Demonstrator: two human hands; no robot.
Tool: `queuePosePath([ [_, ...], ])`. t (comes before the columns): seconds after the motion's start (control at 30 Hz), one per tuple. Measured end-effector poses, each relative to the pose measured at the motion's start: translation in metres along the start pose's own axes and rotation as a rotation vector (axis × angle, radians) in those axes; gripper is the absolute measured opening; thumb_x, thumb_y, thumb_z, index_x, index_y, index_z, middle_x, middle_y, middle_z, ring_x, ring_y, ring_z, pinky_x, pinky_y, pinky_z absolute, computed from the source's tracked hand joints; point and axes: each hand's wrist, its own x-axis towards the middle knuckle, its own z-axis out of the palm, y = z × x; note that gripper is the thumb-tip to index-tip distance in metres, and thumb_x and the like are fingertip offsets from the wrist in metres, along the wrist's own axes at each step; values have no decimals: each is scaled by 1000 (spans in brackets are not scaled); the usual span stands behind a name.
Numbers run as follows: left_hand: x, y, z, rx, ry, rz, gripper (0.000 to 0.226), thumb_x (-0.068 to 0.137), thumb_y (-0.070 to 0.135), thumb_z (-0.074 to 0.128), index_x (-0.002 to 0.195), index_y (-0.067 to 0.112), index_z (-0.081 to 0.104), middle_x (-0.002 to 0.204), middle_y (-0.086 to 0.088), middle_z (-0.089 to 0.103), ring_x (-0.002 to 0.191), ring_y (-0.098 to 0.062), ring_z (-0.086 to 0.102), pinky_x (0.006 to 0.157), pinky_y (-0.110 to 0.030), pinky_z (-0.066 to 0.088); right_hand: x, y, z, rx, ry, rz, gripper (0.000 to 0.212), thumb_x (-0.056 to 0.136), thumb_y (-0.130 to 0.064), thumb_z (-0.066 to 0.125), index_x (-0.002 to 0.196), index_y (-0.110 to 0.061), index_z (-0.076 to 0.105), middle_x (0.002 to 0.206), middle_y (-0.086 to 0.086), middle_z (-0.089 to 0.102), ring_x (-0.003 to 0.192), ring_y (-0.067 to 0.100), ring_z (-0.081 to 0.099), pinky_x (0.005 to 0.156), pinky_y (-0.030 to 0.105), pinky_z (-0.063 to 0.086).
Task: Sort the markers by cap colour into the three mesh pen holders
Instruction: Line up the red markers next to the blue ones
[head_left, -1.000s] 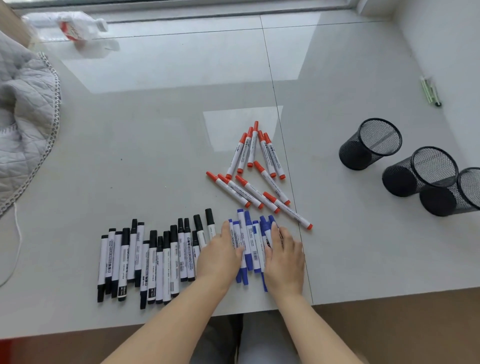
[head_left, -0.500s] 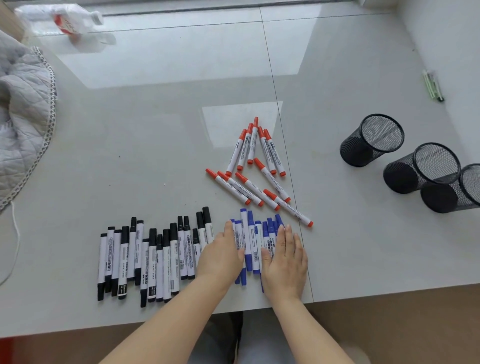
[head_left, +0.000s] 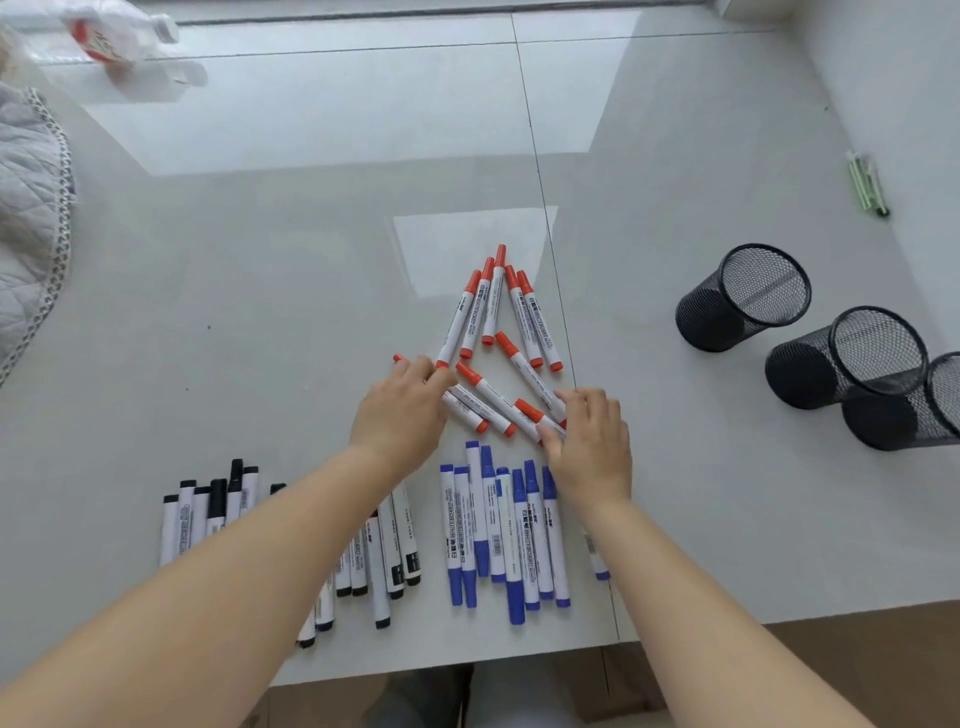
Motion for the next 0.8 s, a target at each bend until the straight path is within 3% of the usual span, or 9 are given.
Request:
queuePosePath([
  [0.1, 2, 3, 1, -386, 73, -432, 31, 88, 38, 55, 108, 15, 49, 106, -3, 53, 95, -23, 53, 74, -34, 44, 12, 7, 2, -24, -72, -35, 41, 89, -35, 53, 126, -17, 46, 120, 3, 47, 107, 21, 43, 88, 31, 39],
  [0.23, 8, 30, 12, -828, -8, -966, 63, 80, 41, 65, 126, 7, 37, 127, -12, 46, 107, -29, 51, 80, -34, 40, 13, 13, 5, 2, -130, -54, 42, 90, -32, 52, 129, -17, 44, 119, 3, 47, 105, 20, 44, 87, 30, 40],
  [0.33, 22, 53, 19, -873, -54, -1177, 71, 77, 35, 67, 128, 4, 30, 134, -16, 35, 115, -32, 45, 87, -38, 41, 13, 17, 3, 89, -128, -39, 44, 89, -27, 56, 129, -14, 45, 117, 5, 48, 104, 20, 45, 85, 29, 42],
  [0.5, 39, 61, 25, -717, -34, -1207, 61, 83, 23, 60, 128, 0, 25, 133, -19, 32, 116, -30, 43, 89, -32, 39, 16, 23, 1, 149, -126, -18, 38, 88, -24, 59, 122, -10, 50, 111, 7, 48, 95, 19, 49, 75, 20, 37],
  [0.6, 43, 58, 28, -706, -9, -1196, 52, 86, 18, 54, 126, -2, 27, 133, -21, 33, 114, -33, 46, 93, -35, 41, 25, 22, -1, 118, -130, -60, 34, 89, -22, 57, 119, -7, 52, 109, 9, 48, 95, 22, 49, 75, 25, 41],
  [0.8, 38, 54, 27, -656, 34, -1140, 38, 92, 15, 41, 122, -7, 34, 127, -23, 39, 106, -36, 52, 83, -39, 43, 41, 10, 1, -53, -187, -128, 35, 92, -20, 46, 123, -4, 46, 114, 12, 48, 99, 26, 49, 77, 31, 42],
])
